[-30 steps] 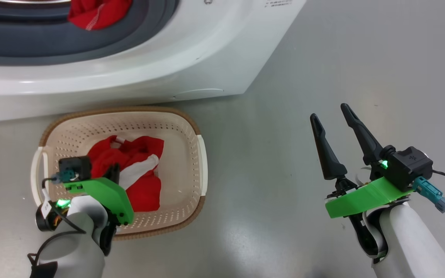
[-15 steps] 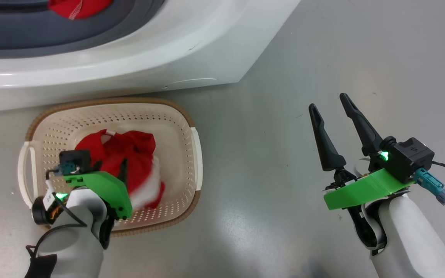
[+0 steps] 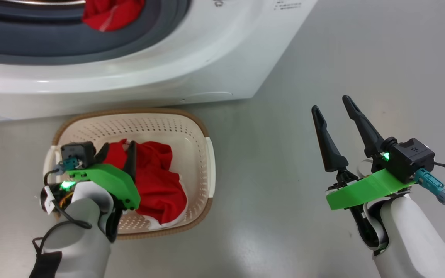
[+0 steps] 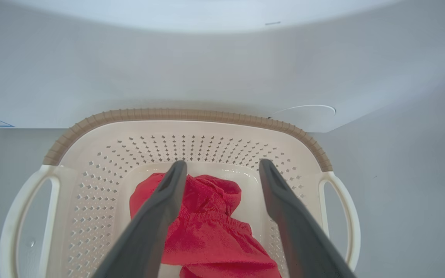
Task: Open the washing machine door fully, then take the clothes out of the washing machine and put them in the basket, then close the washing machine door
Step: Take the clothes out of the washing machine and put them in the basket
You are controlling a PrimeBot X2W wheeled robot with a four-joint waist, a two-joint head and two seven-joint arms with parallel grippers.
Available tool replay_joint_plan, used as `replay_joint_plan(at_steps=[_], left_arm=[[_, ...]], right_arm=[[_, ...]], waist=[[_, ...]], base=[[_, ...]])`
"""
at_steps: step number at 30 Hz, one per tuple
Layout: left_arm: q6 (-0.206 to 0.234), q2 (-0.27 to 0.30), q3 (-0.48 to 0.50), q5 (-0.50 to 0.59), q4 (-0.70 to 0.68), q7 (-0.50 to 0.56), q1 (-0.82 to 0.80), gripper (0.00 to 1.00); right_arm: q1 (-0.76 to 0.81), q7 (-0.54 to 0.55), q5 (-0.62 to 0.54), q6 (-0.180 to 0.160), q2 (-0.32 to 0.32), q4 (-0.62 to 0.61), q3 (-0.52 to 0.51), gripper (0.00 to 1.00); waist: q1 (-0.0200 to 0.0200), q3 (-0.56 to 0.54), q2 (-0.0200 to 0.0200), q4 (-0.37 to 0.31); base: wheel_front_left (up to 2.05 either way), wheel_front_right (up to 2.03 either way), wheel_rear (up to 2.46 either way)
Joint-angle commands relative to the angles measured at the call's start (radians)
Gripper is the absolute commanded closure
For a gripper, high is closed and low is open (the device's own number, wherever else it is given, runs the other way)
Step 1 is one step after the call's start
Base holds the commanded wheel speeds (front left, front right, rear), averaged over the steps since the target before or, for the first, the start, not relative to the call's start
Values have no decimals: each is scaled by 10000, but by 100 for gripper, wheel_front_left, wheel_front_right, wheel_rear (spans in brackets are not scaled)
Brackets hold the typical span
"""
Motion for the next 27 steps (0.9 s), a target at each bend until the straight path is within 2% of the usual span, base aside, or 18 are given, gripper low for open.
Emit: replay_joint_plan(at_steps=[1, 8, 16, 26, 27], left_arm=[[-95, 208, 224, -111, -350, -129, 372, 0], [27, 203, 487, 73, -1530, -133, 1161, 0], [120, 252, 1299, -86, -2584, -134, 2213, 0], [124, 281, 2390, 874, -6493, -135, 4144, 0], [124, 281, 2390, 874, -6493, -135, 4144, 0]], right_arm=[[170, -63, -157, 62, -35, -160, 108, 0], [357, -63, -262, 62, -148, 203, -55, 0], [581, -63, 522, 62, -139, 560, -93, 0], [1113, -63, -240, 62, -266, 194, -419, 0], [1113, -63, -240, 62, -266, 194, -419, 0]], waist=[[-1, -367, 0, 288], [-1, -1209, 0, 640], [-1, -2289, 0, 734], [-1, -3505, 0, 724], [-1, -3505, 0, 724]], base=[[0, 0, 0], [0, 0, 0], [0, 0, 0], [0, 0, 0], [0, 0, 0]])
